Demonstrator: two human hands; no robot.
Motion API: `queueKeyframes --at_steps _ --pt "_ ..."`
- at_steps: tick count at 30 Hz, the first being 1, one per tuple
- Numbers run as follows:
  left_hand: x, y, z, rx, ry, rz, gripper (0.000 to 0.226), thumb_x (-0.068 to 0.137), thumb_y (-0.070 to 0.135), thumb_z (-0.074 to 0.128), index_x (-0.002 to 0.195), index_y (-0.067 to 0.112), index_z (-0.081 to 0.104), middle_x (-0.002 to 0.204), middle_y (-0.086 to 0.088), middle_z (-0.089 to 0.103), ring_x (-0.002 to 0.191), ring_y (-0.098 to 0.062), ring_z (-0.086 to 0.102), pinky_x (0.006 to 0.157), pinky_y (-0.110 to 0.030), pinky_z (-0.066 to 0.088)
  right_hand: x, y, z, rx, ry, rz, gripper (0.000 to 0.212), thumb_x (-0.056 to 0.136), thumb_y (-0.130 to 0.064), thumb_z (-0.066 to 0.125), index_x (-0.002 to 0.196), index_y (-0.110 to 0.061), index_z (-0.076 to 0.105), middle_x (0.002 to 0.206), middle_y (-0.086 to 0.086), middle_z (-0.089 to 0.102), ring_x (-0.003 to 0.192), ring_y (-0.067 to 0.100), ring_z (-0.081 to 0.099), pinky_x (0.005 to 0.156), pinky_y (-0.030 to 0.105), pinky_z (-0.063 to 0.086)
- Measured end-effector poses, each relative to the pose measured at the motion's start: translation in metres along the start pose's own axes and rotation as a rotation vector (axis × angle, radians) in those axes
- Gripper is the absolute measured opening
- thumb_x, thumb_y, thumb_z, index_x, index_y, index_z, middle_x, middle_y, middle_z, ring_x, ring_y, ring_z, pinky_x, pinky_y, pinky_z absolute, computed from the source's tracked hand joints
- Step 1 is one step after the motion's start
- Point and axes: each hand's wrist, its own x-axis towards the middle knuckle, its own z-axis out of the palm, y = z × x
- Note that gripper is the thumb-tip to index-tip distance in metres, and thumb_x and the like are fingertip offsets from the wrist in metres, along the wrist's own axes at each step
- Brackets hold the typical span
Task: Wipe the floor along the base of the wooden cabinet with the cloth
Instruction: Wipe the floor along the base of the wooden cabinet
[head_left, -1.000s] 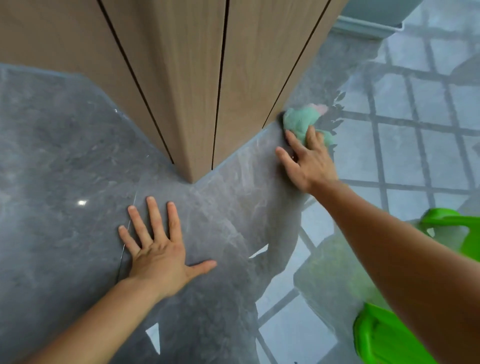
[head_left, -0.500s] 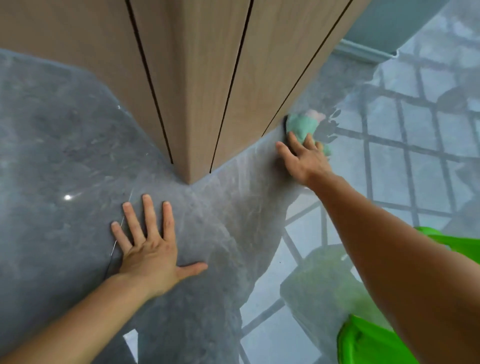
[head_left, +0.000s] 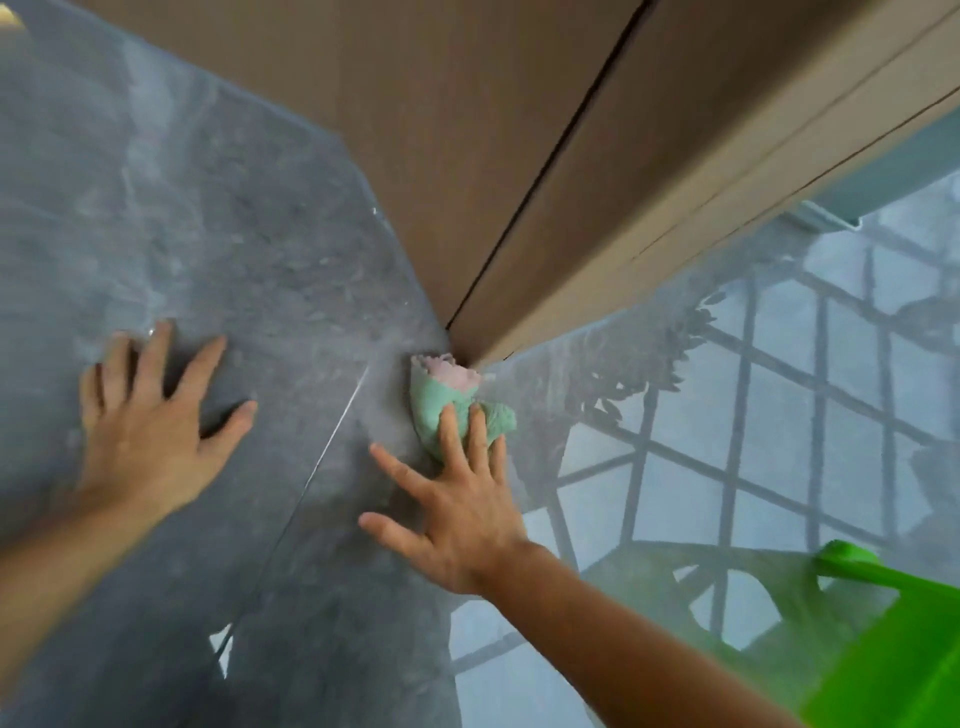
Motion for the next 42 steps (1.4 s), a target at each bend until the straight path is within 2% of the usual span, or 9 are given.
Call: queueKeyframes --at_steps 5,8,13,17,23,31,35,39,42 --pt "-0.004 -0.025 0.017 0.101 0.083 0.075 0.074 0.086 0.064 0.039 0.151 0.029 0.04 0.164 -0.013 0.027 0.148 -0.047 0.022 0.12 -0.057 0.014 0.055 -0.051 0.007 -0.002 0.052 -0.04 0.07 0.08 -0.086 0.016 0.145 -0.06 0.006 0.163 0.017 -0.008 0.144 0.051 -0.016 0.111 0.073 -0.006" --pt "-0.003 -0.028 0.015 0.094 0.073 0.077 0.076 0.084 0.064 0.042 0.15 0.029 0.041 0.164 -0.013 0.028 0.15 -0.045 0.022 0.12 -0.058 0.014 0.11 -0.06 -0.011 -0.015 0.088 0.055 0.074 0.078 -0.086 0.017 0.145 -0.059 0.004 0.163 0.017 -0.011 0.145 0.05 -0.011 0.113 0.071 -0.003" --pt "-0.003 -0.026 0.015 0.031 0.117 0.099 0.075 0.081 0.062 0.048 0.146 0.026 0.049 0.163 -0.016 0.032 0.148 -0.048 0.026 0.121 -0.061 0.018 0.257 -0.081 -0.065 -0.106 0.175 0.021 0.076 0.079 -0.085 0.022 0.147 -0.055 0.004 0.163 0.018 -0.01 0.147 0.045 -0.011 0.114 0.068 -0.005" --pt "-0.004 -0.023 0.021 -0.005 0.185 0.101 0.075 0.076 0.059 0.056 0.144 0.026 0.053 0.161 -0.014 0.036 0.147 -0.046 0.031 0.12 -0.061 0.021 0.35 -0.106 -0.087 -0.2 0.137 0.045 0.08 0.078 -0.086 0.022 0.147 -0.053 0.001 0.161 0.022 -0.014 0.145 0.049 -0.012 0.11 0.071 -0.009" --pt "-0.005 -0.024 0.024 -0.002 0.184 0.104 0.075 0.079 0.062 0.051 0.145 0.028 0.05 0.164 -0.012 0.032 0.15 -0.044 0.027 0.12 -0.061 0.02 0.268 -0.069 -0.06 -0.28 0.229 0.027 0.085 0.081 -0.083 0.023 0.152 -0.041 0.005 0.161 0.027 -0.005 0.148 0.045 -0.007 0.115 0.067 -0.003" --pt "-0.005 -0.018 0.02 -0.004 0.187 0.084 0.076 0.076 0.059 0.054 0.145 0.026 0.051 0.163 -0.014 0.032 0.149 -0.046 0.027 0.12 -0.062 0.018 0.07 -0.023 -0.005 -0.205 0.033 0.013 0.087 0.078 -0.088 0.029 0.151 -0.046 0.009 0.159 0.031 0.001 0.147 0.048 -0.001 0.114 0.069 0.01" --pt "-0.005 -0.02 0.019 0.029 0.146 0.085 0.078 0.078 0.063 0.048 0.148 0.028 0.046 0.165 -0.012 0.028 0.151 -0.044 0.021 0.123 -0.058 0.012 0.169 -0.051 -0.034 -0.229 0.132 -0.018 0.084 0.079 -0.086 0.026 0.15 -0.048 0.001 0.159 0.029 -0.017 0.146 0.045 -0.018 0.115 0.066 -0.006" --pt "-0.004 -0.023 0.027 0.058 0.205 0.104 0.076 0.081 0.066 0.043 0.148 0.032 0.042 0.165 -0.009 0.027 0.153 -0.039 0.02 0.124 -0.053 0.01 0.304 -0.074 -0.086 -0.233 0.163 0.003 0.08 0.084 -0.08 0.026 0.152 -0.042 0.004 0.163 0.02 -0.012 0.149 0.038 -0.014 0.117 0.059 -0.011" --pt "-0.002 -0.028 0.031 0.072 0.222 0.102 0.076 0.081 0.067 0.041 0.15 0.035 0.039 0.165 -0.007 0.025 0.154 -0.036 0.018 0.125 -0.05 0.007 0.319 -0.072 -0.093 -0.269 0.123 -0.002 0.084 0.084 -0.081 0.023 0.153 -0.039 0.003 0.163 0.018 -0.01 0.149 0.035 -0.014 0.117 0.058 -0.012"
